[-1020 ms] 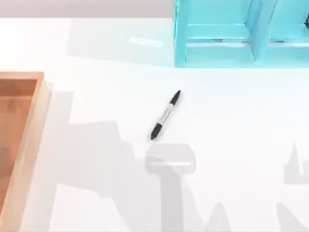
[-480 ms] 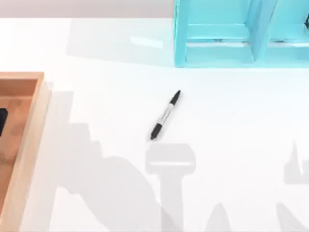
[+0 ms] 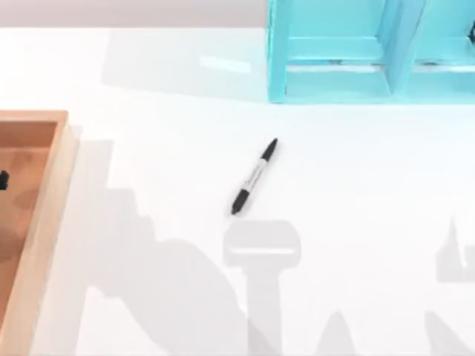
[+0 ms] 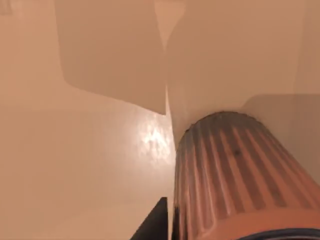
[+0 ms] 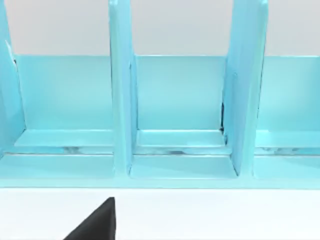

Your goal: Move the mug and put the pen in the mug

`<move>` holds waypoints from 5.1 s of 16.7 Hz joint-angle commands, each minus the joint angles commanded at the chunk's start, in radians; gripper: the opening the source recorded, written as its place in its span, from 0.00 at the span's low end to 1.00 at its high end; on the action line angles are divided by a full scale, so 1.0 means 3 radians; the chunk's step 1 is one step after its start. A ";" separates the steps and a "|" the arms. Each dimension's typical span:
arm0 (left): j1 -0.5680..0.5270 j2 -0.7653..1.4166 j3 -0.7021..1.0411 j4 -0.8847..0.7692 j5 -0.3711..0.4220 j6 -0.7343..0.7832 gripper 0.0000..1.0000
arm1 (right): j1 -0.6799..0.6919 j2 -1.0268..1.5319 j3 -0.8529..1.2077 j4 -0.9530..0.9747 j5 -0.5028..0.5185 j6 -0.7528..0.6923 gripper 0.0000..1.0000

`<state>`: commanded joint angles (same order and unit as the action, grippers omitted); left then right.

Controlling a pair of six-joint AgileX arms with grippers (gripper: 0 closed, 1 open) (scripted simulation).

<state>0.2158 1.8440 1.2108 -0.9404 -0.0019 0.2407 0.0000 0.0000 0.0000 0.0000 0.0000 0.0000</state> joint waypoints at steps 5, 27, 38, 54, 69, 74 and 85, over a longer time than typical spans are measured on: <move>0.0000 0.0000 0.0000 0.0000 0.0000 0.0000 0.10 | 0.0000 0.0000 0.0000 0.0000 0.0000 0.0000 1.00; -0.0835 -0.0044 0.1345 -0.1230 -0.0025 -0.1169 0.00 | 0.0000 0.0000 0.0000 0.0000 0.0000 0.0000 1.00; -0.1555 -0.0194 0.1737 -0.1948 0.0001 -0.1554 0.00 | 0.0000 0.0000 0.0000 0.0000 0.0000 0.0000 1.00; -0.2147 0.0073 0.0881 -0.0815 0.0006 -0.2153 0.00 | 0.0000 0.0000 0.0000 0.0000 0.0000 0.0000 1.00; -0.2157 0.0185 0.0481 -0.0295 0.0006 -0.2157 0.38 | 0.0000 0.0000 0.0000 0.0000 0.0000 0.0000 1.00; -0.2157 0.0185 0.0481 -0.0295 0.0006 -0.2157 0.75 | 0.0000 0.0000 0.0000 0.0000 0.0000 0.0000 1.00; -0.2157 0.0185 0.0481 -0.0295 0.0006 -0.2157 1.00 | 0.0000 0.0000 0.0000 0.0000 0.0000 0.0000 1.00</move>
<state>-0.4314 1.8996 1.3550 -1.0290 -0.0003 -0.4063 0.0000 0.0000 0.0000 0.0000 0.0000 0.0000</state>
